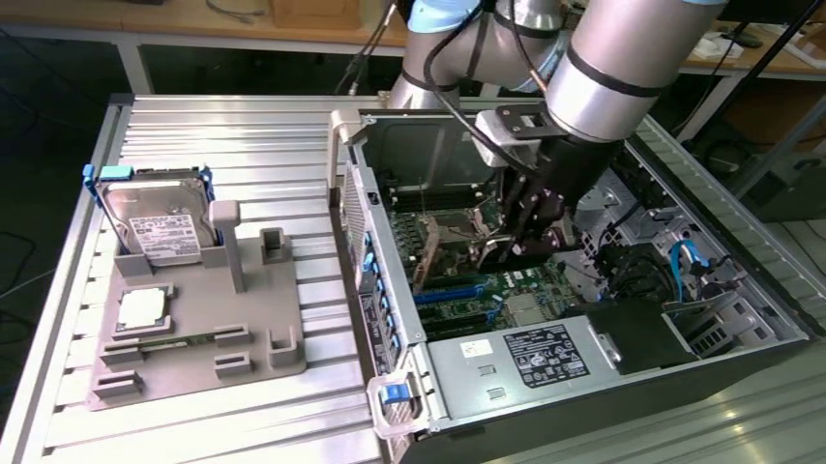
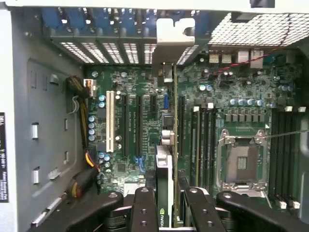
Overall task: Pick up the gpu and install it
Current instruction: 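Insert the gpu into the slot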
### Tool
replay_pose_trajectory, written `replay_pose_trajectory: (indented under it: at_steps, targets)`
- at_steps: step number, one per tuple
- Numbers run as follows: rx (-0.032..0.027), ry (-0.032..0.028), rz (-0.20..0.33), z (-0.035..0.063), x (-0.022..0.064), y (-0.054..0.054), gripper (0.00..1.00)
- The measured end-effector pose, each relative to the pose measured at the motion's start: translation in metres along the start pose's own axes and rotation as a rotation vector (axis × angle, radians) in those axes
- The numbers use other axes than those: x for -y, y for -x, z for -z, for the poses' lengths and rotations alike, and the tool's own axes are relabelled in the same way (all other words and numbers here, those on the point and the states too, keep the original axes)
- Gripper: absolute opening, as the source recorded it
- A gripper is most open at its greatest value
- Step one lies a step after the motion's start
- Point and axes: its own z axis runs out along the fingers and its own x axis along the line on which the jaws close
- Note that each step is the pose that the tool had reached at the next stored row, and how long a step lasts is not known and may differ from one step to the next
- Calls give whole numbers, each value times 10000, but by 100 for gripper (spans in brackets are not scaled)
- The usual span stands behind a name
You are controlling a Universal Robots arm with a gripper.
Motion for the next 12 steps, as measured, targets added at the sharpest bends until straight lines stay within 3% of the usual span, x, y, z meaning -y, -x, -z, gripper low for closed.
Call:
replay_pose_trajectory:
  at_steps: [1,2,3,4,5,6,7,12]
  targets:
    - [-417,-207,-3,-29,-6,-2,27]
    - [-491,-258,-3,-93,-49,-1,27]
    - [-490,-258,-3,-216,-48,-4,27]
    - [-418,-260,-3,-318,-44,74,27]
    - [-403,-260,-3,-442,-125,112,27]
    - [-405,-259,-3,-478,-185,203,27]
    - [-402,-260,-2,-499,-228,201,27]
    - [-404,-260,-3,-518,-278,192,27]
